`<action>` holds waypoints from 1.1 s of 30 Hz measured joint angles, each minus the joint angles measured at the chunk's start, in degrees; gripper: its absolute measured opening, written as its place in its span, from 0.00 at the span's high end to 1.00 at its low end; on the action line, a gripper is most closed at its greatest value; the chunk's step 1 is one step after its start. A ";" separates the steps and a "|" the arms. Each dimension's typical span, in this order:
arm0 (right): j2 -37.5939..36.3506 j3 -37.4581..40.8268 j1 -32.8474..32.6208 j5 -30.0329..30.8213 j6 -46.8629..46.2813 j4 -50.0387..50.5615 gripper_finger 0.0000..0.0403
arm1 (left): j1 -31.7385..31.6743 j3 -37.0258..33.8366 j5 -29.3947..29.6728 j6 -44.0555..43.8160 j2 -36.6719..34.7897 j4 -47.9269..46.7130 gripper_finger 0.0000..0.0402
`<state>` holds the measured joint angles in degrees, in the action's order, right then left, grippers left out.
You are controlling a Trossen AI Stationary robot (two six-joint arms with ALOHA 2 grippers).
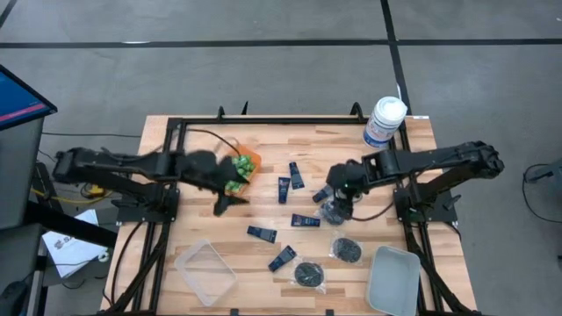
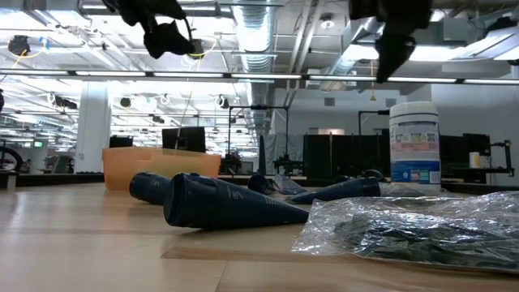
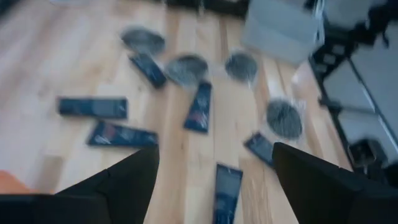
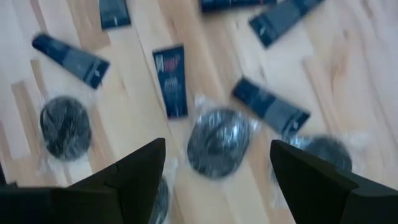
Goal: Pick & Place Travel size toiletries
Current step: Put the black hairbrush into the transparent bin
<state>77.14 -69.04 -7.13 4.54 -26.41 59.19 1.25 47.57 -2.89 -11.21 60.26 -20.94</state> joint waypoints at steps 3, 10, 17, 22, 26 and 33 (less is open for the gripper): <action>0.00 0.00 -1.94 0.00 -3.20 3.08 0.30 | 2.80 0.00 0.42 -1.17 4.24 -0.14 0.24; -0.02 4.46 -8.65 -0.41 -13.12 5.06 0.30 | 4.51 0.00 -0.37 -5.47 9.28 0.32 0.25; 0.00 16.03 -16.51 -6.12 -21.21 -7.94 0.30 | 4.26 0.02 1.06 -7.32 5.68 0.36 0.25; 0.00 20.45 -17.50 -6.03 -25.36 -14.11 0.30 | 3.39 0.02 3.53 -7.52 1.66 0.81 0.25; 0.00 21.40 -15.54 -2.30 -24.24 -15.02 0.30 | 2.01 0.00 4.43 -7.51 -0.99 2.47 0.25; 0.00 21.35 -5.57 2.47 -16.81 -18.63 0.30 | -0.46 0.00 4.43 -7.27 -4.03 3.50 0.25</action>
<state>77.14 -47.68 -12.70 7.00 -43.21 40.56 0.79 47.57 1.54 -18.48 56.23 -17.45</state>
